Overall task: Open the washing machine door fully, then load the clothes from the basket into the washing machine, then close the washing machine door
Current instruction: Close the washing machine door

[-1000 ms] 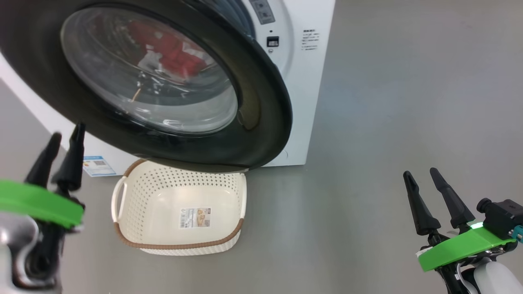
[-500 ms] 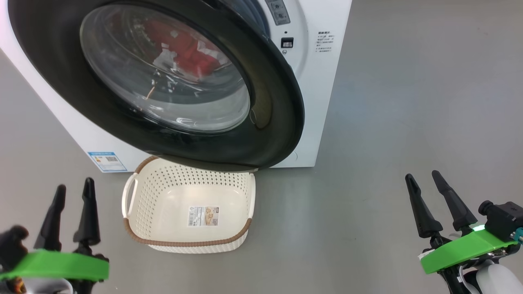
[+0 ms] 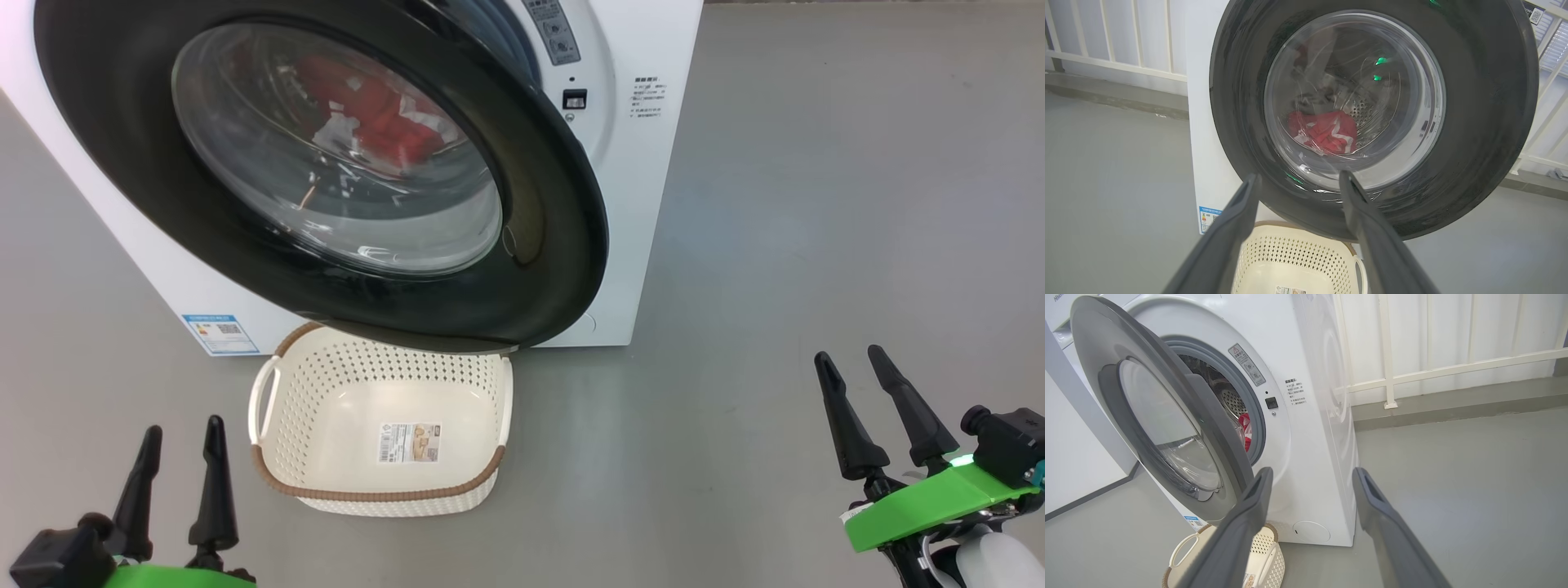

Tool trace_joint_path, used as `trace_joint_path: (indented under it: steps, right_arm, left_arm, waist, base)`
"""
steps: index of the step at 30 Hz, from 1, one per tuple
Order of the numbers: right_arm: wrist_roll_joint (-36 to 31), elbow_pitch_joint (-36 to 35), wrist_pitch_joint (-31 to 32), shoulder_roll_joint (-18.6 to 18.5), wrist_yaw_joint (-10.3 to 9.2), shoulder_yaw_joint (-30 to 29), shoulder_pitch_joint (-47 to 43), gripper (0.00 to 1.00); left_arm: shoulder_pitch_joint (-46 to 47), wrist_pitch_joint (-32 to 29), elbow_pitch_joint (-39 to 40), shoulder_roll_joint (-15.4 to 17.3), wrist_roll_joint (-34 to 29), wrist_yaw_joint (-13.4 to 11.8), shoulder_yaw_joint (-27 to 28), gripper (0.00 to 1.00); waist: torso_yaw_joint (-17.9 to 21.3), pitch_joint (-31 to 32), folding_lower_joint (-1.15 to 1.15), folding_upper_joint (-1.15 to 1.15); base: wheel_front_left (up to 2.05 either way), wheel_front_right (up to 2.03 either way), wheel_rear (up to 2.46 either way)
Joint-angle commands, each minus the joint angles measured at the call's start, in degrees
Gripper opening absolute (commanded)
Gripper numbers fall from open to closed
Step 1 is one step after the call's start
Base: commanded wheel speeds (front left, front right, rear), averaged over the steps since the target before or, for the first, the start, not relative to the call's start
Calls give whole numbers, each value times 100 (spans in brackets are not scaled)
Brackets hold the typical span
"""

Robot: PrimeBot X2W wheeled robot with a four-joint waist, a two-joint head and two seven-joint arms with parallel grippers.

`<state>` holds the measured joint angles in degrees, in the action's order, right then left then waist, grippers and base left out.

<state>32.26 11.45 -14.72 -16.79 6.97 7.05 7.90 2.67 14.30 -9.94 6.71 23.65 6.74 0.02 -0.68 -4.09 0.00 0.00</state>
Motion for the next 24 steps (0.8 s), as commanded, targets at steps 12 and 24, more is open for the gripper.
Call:
trace_joint_path:
  steps: [12, 24]
  right_arm:
    - [-102, -172, -28, -141, 52, 89, -75, 100]
    - [-213, -187, -28, -131, 52, 94, -54, 100]
  left_arm:
    - [-130, 69, 452, -256, -534, 37, 514, 100]
    - [-104, 69, 450, -331, -682, 68, 574, 100]
  waist:
    - [-46, 11, 0, 0]
    - [-45, -4, 0, 0]
  base:
    - [0, 0, 0]
    - [0, 0, 0]
